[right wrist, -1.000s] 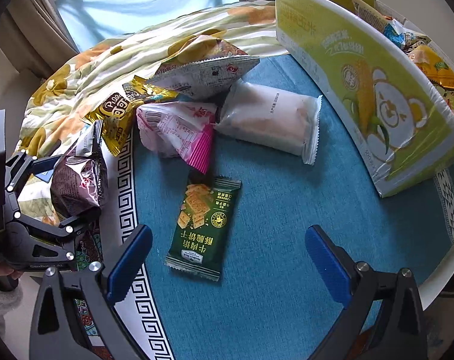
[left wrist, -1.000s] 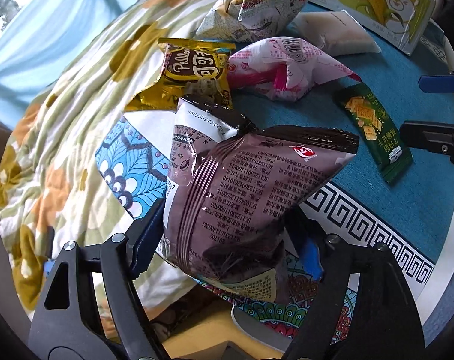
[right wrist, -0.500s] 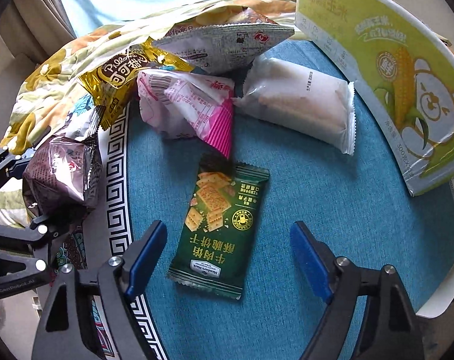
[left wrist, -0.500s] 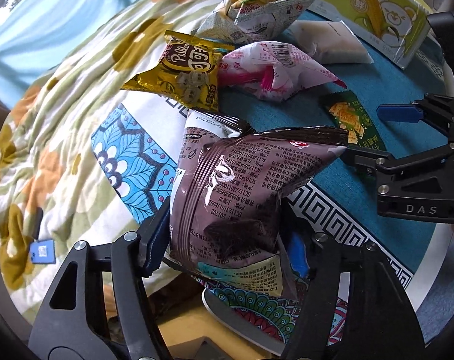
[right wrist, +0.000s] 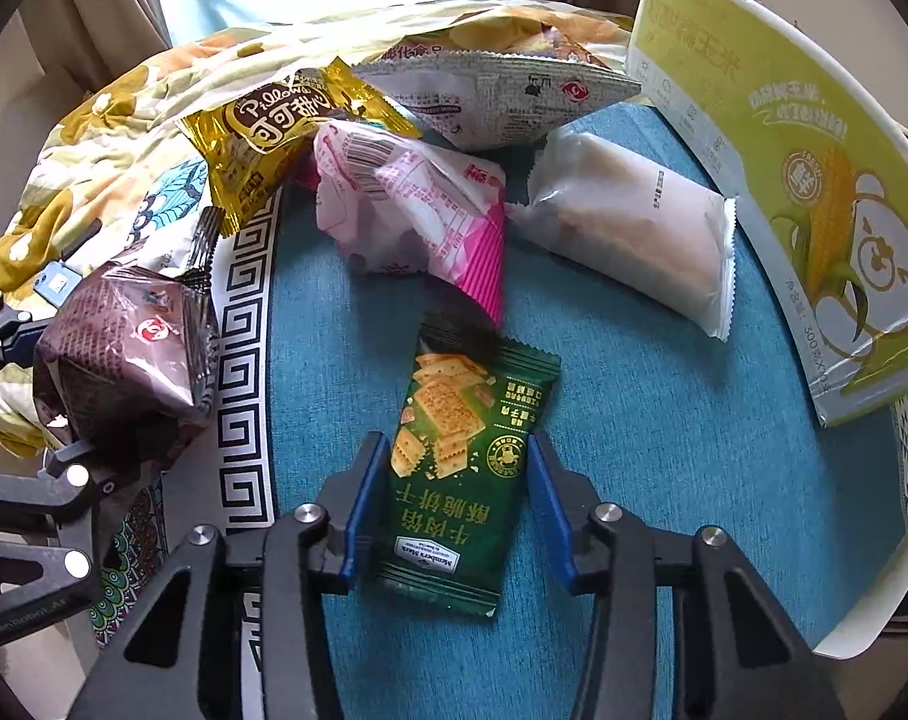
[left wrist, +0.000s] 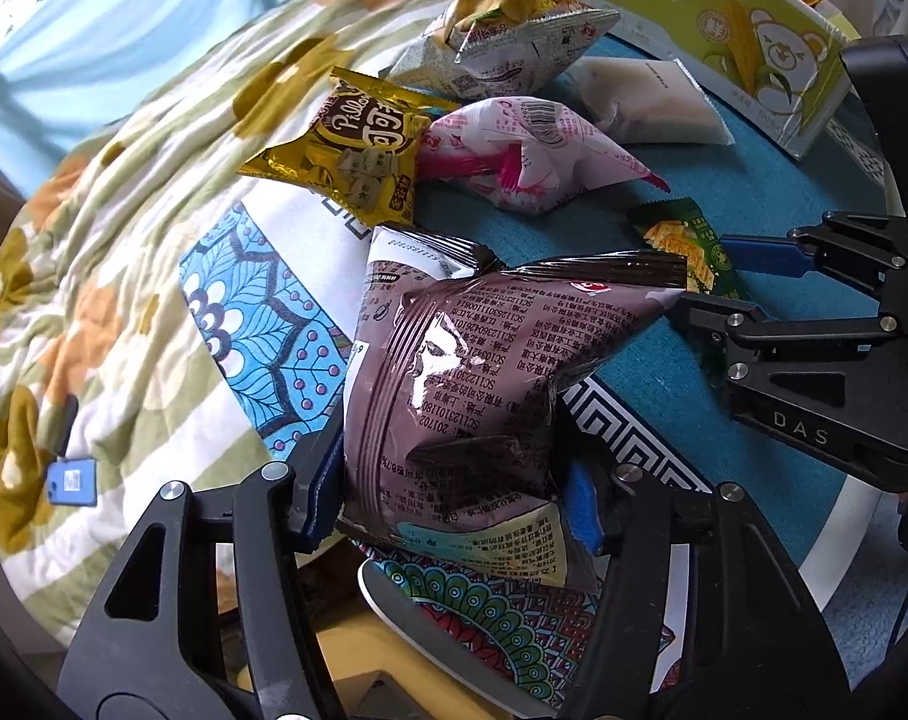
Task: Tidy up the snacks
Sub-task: 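Carry both snacks over the box and open both grippers to drop them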
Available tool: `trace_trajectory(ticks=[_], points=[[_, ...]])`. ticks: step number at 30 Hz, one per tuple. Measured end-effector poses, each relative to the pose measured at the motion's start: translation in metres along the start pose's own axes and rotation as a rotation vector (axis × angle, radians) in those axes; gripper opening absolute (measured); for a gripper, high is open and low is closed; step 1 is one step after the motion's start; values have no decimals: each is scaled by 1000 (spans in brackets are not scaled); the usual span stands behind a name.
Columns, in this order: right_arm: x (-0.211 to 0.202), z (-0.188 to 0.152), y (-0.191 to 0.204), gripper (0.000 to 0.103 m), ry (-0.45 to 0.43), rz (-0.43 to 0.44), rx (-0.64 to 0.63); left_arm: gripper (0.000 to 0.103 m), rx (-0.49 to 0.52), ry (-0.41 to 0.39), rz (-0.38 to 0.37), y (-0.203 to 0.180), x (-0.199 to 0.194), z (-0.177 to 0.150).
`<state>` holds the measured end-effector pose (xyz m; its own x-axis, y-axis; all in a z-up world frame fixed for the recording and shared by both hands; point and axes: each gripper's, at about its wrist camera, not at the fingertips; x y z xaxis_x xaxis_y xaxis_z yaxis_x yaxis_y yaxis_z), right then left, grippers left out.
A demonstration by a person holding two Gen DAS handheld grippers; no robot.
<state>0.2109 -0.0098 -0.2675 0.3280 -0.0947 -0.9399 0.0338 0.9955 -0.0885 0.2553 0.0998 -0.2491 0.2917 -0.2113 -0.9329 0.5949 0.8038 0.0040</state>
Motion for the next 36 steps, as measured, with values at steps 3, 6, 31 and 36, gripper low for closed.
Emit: trace_trajectory(ticks=[3, 6, 31, 36], points=[[-6, -3, -4, 42, -7, 6, 7, 56, -13, -7, 0, 0, -6, -2], [-16, -8, -11, 42, -18, 17, 20, 56, -25, -17, 2, -3, -13, -2], [-189, 9, -171, 41, -388, 93, 17, 56, -251, -321, 4, -162, -139, 125], [-201, 18, -246, 41, -433, 100, 10, 56, -294, -341, 14, -217, -130, 181]])
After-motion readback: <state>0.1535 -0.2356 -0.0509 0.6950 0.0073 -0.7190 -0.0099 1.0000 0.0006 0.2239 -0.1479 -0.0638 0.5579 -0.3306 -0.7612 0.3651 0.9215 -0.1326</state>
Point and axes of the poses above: each gripper's, at about its wrist camera, not at the fingertips, and x roughly the way its jaws point, y to its left, z to its top, and after that the axes turned 12 degrees about -x, right-handed
